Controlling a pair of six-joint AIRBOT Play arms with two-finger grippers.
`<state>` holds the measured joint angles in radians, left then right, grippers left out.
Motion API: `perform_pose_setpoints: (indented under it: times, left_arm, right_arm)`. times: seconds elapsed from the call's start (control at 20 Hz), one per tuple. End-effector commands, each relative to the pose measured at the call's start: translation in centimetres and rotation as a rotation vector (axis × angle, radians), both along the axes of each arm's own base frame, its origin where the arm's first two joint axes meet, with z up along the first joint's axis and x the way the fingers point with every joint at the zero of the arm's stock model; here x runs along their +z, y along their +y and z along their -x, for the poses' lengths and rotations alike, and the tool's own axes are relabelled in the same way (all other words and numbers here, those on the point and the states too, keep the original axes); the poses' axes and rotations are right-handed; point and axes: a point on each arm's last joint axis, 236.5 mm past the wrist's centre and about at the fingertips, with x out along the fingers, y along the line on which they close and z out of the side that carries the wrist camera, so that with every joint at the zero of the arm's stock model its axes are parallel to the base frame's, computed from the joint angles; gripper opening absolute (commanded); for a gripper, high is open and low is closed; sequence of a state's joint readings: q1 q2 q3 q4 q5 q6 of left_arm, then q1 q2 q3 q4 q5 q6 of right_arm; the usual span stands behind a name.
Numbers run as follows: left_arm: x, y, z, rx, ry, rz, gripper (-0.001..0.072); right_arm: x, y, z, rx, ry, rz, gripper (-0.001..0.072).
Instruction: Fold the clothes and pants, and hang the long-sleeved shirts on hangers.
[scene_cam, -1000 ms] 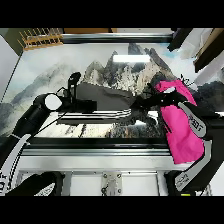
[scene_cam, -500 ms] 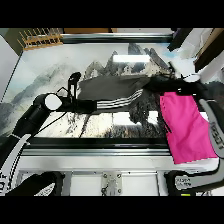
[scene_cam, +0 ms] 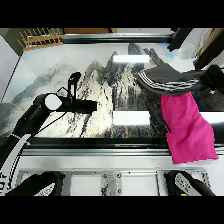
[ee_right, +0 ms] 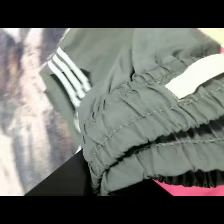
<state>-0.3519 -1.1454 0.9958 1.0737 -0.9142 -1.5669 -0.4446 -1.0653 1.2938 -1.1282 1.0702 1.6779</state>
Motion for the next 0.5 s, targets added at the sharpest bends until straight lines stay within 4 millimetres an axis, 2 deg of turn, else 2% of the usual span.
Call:
perform_pose_setpoints:
  times: [0.0,0.2,0.45]
  left_arm:
    - [0.0,0.0,0.0,-0.001,0.002,-0.001,0.0006]
    - [0.0,0.0,0.0,-0.001,0.002,-0.001,0.0007]
    - [-0.1,0.0,0.0,-0.002,0.001,-0.005,0.0007]
  right_arm:
    - [0.0,-4.7,6.5,-0.216,0.093,0.141,0.0013]
    - [-6.3,-3.8,12.8,-0.308,0.266,0.092,0.0013]
    - [-14.2,-1.0,19.3,-0.354,0.457,0.008,0.0014]
